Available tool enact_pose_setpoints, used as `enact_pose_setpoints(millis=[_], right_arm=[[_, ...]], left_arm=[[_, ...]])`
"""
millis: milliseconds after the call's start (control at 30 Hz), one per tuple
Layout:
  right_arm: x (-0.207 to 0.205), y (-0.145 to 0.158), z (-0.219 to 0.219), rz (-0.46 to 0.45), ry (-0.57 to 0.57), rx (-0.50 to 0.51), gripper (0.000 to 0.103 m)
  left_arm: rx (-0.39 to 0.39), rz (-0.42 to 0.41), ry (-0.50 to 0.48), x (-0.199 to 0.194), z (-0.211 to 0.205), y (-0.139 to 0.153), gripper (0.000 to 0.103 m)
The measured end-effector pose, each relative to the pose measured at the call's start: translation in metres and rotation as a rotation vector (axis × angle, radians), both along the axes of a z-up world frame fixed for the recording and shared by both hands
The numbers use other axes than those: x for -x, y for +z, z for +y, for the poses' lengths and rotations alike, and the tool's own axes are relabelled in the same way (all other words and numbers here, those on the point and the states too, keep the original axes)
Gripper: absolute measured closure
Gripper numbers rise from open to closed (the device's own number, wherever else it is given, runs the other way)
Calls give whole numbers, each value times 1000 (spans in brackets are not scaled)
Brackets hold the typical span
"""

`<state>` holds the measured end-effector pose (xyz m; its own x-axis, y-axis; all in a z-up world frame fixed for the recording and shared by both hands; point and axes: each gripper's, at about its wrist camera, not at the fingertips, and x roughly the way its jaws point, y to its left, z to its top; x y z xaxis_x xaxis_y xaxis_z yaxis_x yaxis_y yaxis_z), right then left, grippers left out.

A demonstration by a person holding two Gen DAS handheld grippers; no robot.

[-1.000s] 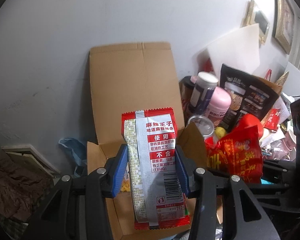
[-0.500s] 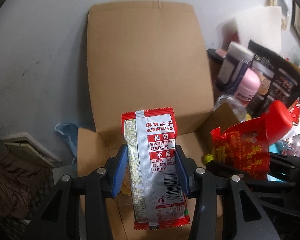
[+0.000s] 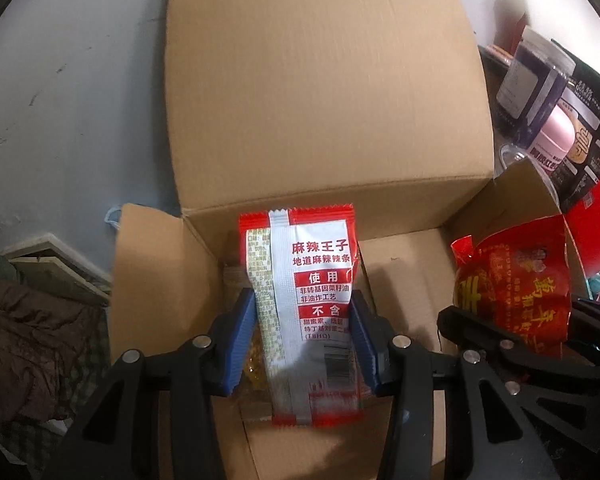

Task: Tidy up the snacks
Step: 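Lower both snacks into the box and open both tools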

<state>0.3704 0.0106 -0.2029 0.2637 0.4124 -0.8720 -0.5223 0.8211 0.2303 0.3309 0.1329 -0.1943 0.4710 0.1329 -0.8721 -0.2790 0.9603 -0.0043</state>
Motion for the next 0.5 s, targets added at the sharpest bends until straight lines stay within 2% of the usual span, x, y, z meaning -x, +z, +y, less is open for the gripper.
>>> enact_pose_setpoints(millis=[167, 300, 500], right_arm=[[1, 0, 11, -1, -11, 28, 68], [3, 7, 15, -40, -17, 50, 68], [4, 19, 11, -38, -18, 64, 68]], left_arm=[[-25, 8, -4, -1, -4, -4, 57], [-59, 34, 28, -7, -6, -4, 57], [-76, 46, 44, -5, -11, 3, 56]])
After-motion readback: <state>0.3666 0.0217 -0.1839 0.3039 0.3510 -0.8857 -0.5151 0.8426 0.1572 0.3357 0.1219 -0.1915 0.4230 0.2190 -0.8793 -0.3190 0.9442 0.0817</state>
